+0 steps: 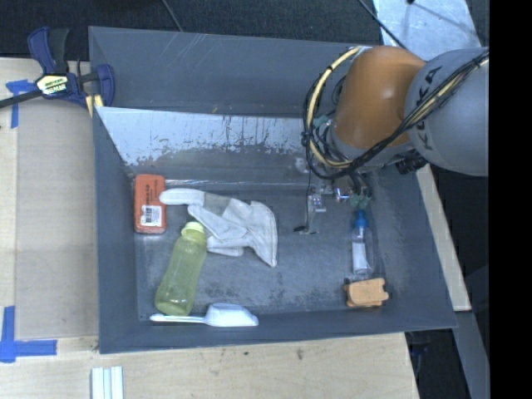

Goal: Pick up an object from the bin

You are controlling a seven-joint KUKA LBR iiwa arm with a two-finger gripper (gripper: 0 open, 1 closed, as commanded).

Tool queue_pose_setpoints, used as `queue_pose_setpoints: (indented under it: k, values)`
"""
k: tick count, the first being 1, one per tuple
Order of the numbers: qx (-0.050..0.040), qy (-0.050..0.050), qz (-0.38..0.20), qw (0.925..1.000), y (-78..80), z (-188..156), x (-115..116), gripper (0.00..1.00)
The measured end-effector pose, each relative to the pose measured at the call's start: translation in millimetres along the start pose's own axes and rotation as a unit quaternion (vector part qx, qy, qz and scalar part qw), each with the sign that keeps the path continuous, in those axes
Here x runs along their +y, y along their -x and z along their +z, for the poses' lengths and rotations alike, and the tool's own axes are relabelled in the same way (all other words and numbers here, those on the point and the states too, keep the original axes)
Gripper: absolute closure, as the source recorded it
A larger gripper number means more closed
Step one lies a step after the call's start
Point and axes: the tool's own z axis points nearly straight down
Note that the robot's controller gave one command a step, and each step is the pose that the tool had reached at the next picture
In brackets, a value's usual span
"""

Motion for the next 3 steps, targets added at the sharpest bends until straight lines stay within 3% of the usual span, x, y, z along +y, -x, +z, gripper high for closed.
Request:
queue_pose_setpoints:
  k: [1, 2, 3]
  values:
    - [-0.0041, 0.0, 0.0, 1.0, 1.9, -5, 0, 0.0]
    - [-0.0058, -0.001, -0.032, 0.9995, 4.1, 33, 26, 0.0]
    - [-0.0028, 0.0, -0.125, 0.9922, -6.7, 54, 59, 0.0]
